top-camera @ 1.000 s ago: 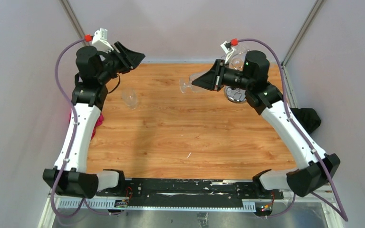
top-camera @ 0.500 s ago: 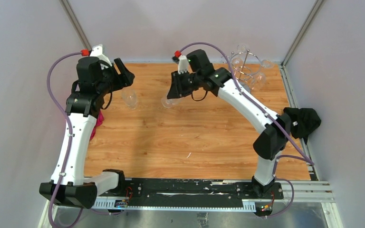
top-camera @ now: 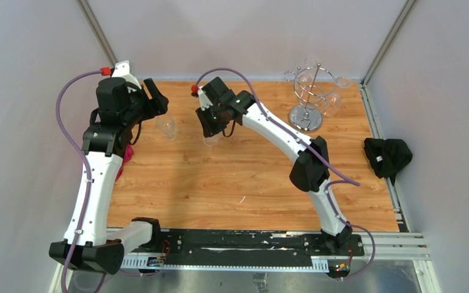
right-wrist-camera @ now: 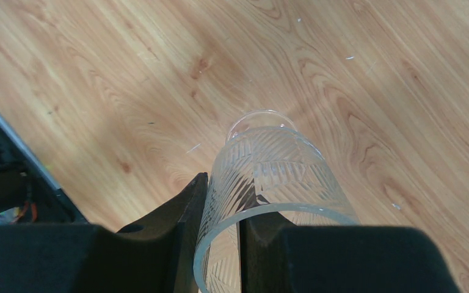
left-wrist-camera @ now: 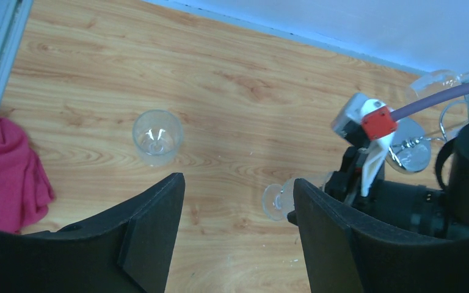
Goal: Take the wine glass off the wine glass rack
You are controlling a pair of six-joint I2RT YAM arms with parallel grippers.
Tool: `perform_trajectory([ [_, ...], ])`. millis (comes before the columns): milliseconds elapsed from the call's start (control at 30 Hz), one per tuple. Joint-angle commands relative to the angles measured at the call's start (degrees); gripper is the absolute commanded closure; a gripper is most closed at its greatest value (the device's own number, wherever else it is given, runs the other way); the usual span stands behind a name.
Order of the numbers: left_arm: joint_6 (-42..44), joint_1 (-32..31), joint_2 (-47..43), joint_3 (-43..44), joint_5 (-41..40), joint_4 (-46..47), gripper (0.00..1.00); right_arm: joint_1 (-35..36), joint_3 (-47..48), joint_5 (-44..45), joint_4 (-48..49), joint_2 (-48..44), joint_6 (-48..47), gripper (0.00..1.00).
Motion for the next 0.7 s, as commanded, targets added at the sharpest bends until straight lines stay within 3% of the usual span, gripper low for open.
perform_trajectory([
  [0,1.9,0.2,-1.8,-1.4,-3.4,0.4,0.29,4.4,5.6,8.1,-4.2,3.2,-5.3,1.0],
  [367,1.8,0.2,-2.4,-3.3,-3.0,2.2,0.27,8.1,8.2,20.0,-5.2,8.7,-8.9,1.0],
  [667,1.8,0.2,-2.3,-4.2,-3.1,2.8,0.27,8.0,7.4,18.3,-2.5,11.2,-10.3,1.0],
])
